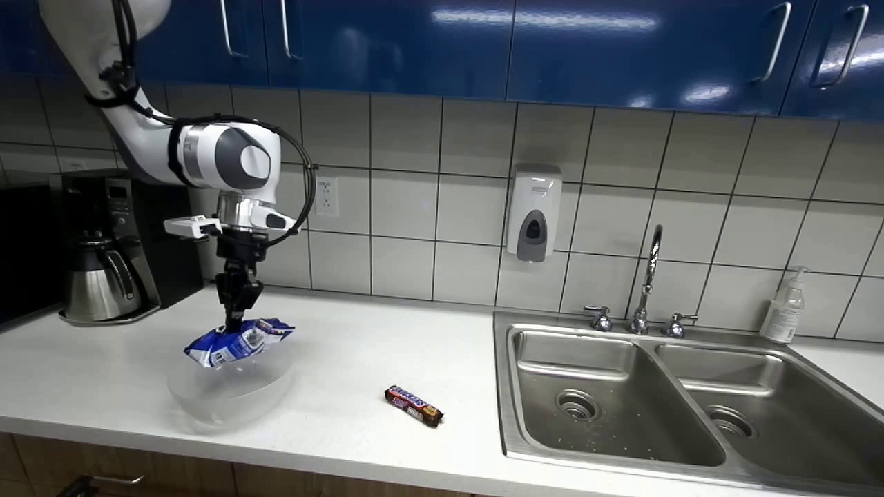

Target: Put the blue packet in the bowl

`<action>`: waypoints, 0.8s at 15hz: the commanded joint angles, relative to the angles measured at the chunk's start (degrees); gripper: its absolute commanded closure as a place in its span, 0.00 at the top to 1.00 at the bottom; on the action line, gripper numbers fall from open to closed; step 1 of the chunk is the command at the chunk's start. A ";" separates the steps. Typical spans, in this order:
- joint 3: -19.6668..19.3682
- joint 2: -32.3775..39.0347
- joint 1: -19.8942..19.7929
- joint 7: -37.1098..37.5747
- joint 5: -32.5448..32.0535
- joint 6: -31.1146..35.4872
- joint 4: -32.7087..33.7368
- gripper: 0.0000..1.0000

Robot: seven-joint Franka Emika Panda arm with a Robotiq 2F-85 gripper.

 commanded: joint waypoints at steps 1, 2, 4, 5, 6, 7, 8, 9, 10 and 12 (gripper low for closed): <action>1.28 -0.52 0.26 -0.53 0.27 3.77 -3.28 0.00; 1.47 0.29 0.37 -0.44 0.40 5.14 -3.44 0.00; 1.62 1.83 0.67 -0.12 0.58 8.47 -3.70 0.00; 1.72 2.70 0.79 -0.08 0.67 10.08 -3.71 0.00; 1.74 3.61 0.99 0.11 0.52 11.70 -3.73 0.00; 1.75 4.33 1.15 0.00 0.62 12.80 -3.76 0.00; 1.69 5.11 1.46 0.07 0.50 14.14 -3.86 0.00; 1.65 5.78 1.74 0.04 0.46 14.96 -3.92 0.00; 1.61 6.47 2.03 0.04 0.43 15.85 -3.94 0.00; 1.51 7.54 2.52 0.07 0.59 16.73 -3.74 0.26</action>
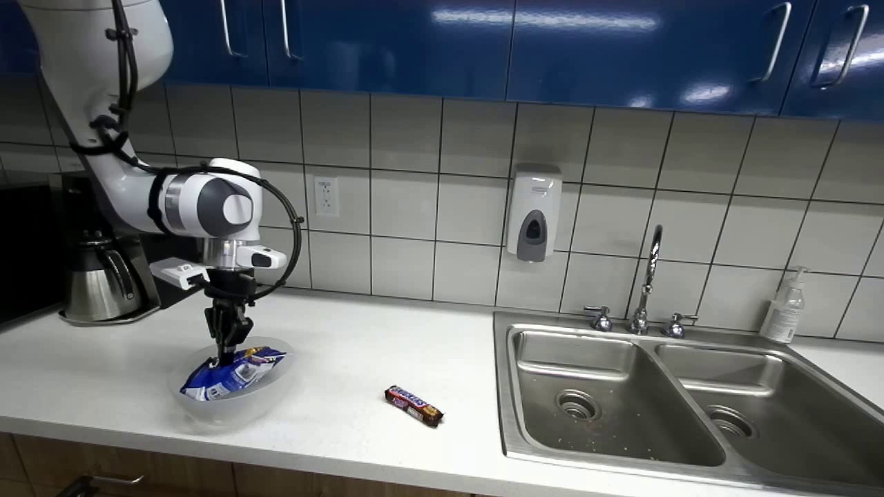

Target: Put the blue packet in the bowl

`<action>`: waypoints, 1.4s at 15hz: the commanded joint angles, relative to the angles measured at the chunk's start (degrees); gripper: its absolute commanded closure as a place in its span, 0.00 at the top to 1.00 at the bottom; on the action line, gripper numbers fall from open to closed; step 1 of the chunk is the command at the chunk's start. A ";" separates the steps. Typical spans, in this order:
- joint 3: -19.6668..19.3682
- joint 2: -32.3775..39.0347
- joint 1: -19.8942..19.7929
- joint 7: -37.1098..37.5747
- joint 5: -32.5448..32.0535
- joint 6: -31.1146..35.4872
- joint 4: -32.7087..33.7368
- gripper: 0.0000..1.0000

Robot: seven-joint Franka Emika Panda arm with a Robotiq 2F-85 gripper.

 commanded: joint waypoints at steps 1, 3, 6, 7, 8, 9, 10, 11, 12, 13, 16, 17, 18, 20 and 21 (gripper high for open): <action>0.05 0.94 0.81 -0.04 0.53 1.85 -0.21 0.28; -0.12 0.13 0.90 -0.80 0.12 -0.95 0.20 0.42; 0.23 -3.58 -0.25 -4.19 0.27 -6.96 0.34 0.64; 0.27 -4.93 -0.57 -5.55 0.15 -8.92 0.34 0.72; 0.20 -6.93 -0.91 -7.00 -0.26 -11.33 0.13 0.79; 0.06 -8.78 -1.11 -8.04 -0.79 -13.34 -0.13 0.85; 0.08 -10.94 -1.44 -9.33 -1.10 -15.32 -0.69 0.94; 0.13 -12.76 -1.69 -10.24 -1.28 -16.85 -1.08 0.99; 0.23 -14.73 -1.90 -10.98 -1.39 -17.98 -1.85 1.00; 0.43 -16.38 -2.21 -11.97 -1.22 -19.09 -2.35 1.00; 0.64 -21.86 -2.52 -11.07 -1.34 -18.45 -5.91 1.00; 0.76 -23.77 -2.65 -11.18 -1.14 -18.34 -7.34 1.00; 0.94 -25.96 -2.72 -11.57 -0.84 -18.86 -9.03 1.00; 1.35 -29.92 -2.76 -11.82 -0.63 -19.63 -12.27 1.00; 1.65 -31.62 -2.71 -10.76 -0.39 -19.05 -13.96 1.00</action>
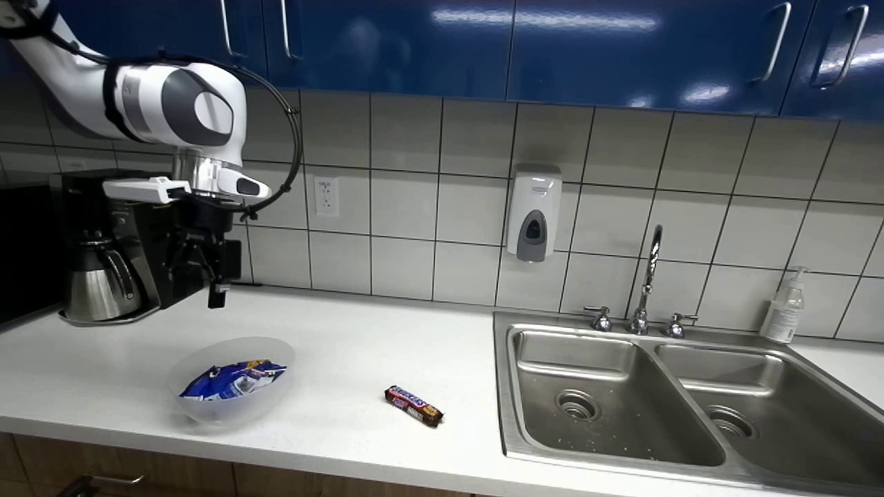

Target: Put the blue packet in the bowl

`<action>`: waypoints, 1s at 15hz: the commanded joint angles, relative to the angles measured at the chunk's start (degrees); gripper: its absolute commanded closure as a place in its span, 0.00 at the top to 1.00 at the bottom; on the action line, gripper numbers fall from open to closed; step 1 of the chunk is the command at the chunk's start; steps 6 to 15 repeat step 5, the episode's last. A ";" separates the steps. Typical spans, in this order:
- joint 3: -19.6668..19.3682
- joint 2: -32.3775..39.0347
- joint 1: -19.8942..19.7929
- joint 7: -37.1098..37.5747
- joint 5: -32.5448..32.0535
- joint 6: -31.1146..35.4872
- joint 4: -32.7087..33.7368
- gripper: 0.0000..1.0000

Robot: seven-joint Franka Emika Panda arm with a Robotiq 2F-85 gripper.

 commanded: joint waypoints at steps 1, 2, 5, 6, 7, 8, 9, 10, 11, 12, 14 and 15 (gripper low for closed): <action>1.96 -8.76 -1.18 -1.02 1.40 -3.34 -6.93 1.00; 1.96 -3.65 -1.65 -0.16 0.41 -0.93 -3.15 1.00; 2.26 -4.63 -1.64 -0.18 0.50 -1.00 -4.10 1.00; 2.26 -4.63 -1.64 -0.18 0.50 -1.00 -4.10 1.00; 2.26 -4.63 -1.64 -0.18 0.50 -1.00 -4.10 1.00; 2.26 -4.63 -1.64 -0.18 0.50 -1.00 -4.10 1.00; 2.26 -4.63 -1.64 -0.18 0.50 -1.00 -4.10 1.00; 2.26 -4.63 -1.64 -0.18 0.50 -1.00 -4.10 1.00; 2.26 -4.63 -1.64 -0.18 0.50 -1.00 -4.10 1.00; 2.26 -4.63 -1.64 -0.18 0.50 -1.00 -4.10 1.00; 2.26 -4.63 -1.64 -0.18 0.50 -1.00 -4.10 1.00; 2.26 -4.63 -1.64 -0.18 0.50 -1.00 -4.10 1.00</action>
